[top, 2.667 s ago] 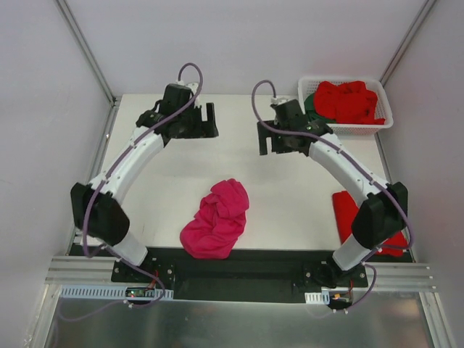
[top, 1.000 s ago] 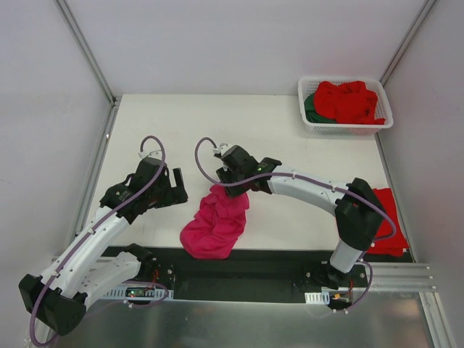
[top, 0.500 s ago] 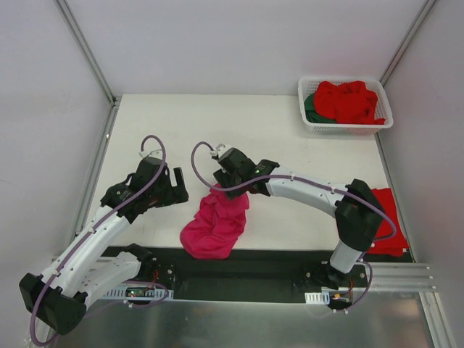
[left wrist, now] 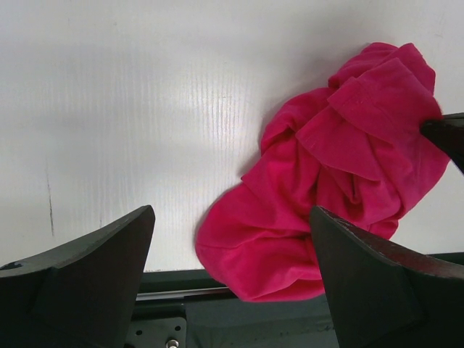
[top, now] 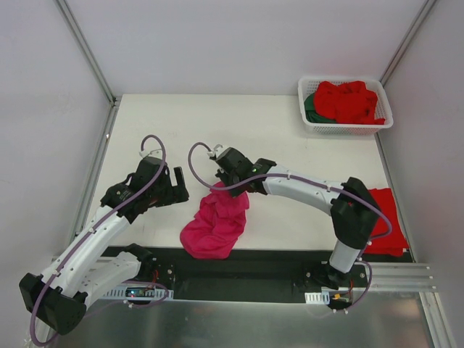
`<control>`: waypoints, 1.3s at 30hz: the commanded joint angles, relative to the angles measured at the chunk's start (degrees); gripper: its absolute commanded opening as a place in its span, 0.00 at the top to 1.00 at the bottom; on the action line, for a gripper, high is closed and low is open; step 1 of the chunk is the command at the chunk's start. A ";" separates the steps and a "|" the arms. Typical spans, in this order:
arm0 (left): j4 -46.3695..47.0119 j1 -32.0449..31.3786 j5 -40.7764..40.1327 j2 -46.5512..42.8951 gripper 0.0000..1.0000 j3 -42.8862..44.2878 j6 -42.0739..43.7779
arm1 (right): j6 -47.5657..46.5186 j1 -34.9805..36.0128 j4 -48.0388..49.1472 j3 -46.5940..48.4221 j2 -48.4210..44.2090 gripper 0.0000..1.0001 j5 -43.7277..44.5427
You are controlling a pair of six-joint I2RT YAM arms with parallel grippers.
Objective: Fold and stack the t-shirts
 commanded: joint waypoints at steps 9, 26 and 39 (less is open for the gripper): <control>2.86 0.15 1.11 3.96 0.11 2.04 -2.25 | -12.86 0.22 3.81 26.92 -7.55 0.99 15.07; 14.38 0.15 7.27 23.56 0.16 9.07 -5.68 | -25.63 0.31 2.93 37.76 -12.45 0.99 27.02; 14.74 0.24 2.70 27.70 0.16 16.89 -1.02 | -31.69 2.50 -11.15 35.21 -9.82 0.07 63.14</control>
